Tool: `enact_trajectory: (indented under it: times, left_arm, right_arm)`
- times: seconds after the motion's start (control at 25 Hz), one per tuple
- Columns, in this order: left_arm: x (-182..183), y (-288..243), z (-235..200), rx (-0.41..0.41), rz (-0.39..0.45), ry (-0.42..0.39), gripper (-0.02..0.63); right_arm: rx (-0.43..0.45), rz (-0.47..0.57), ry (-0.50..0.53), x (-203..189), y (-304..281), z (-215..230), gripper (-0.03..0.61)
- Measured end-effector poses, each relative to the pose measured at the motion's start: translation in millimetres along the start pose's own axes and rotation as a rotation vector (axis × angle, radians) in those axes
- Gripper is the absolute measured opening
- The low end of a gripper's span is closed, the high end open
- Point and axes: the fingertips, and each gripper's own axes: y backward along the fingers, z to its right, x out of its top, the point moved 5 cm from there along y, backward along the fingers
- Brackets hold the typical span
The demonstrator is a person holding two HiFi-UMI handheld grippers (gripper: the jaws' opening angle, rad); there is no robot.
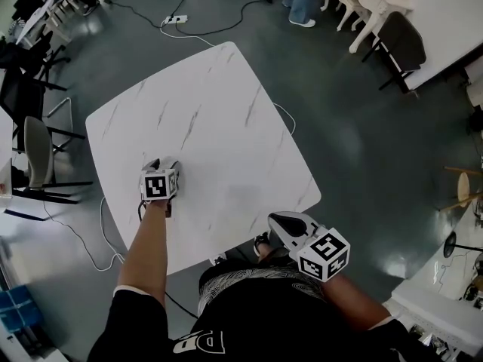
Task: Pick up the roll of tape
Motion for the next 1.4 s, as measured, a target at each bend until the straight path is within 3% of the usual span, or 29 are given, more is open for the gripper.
enact_trajectory:
  times: [0.32, 0.36, 0.72, 1.0, 1.4]
  left_arm:
    - [-2.1, -0.6, -0.2, -0.046, 0.008, 0.008, 0.238]
    - [-2.5, -0.2, 0.4, -0.049, 0.003, 0.001, 0.212]
    - [0.6, 17.2, 7.2, -0.075, 0.005, -0.067, 0.21]
    - [-0.4, 80.4, 16.5, -0.134, 0.093, -0.082, 0.21]
    - [-33.9, 192.6, 10.0, -0.234, 0.216, -0.081, 0.21]
  right_arm:
    - [0.015, -0.014, -0.005, 1.1, -9.4, -0.6, 0.005]
    - [0.016, -0.014, -0.004, 1.7, -10.3, -1.4, 0.005]
    - [0.008, 0.008, 0.013, 6.5, -11.2, -20.3, 0.005]
    - [-0.002, 0.053, 0.033, 6.3, -12.4, -55.7, 0.005]
    - [-0.003, 0.119, 0.083, -0.2, -14.6, -131.2, 0.005]
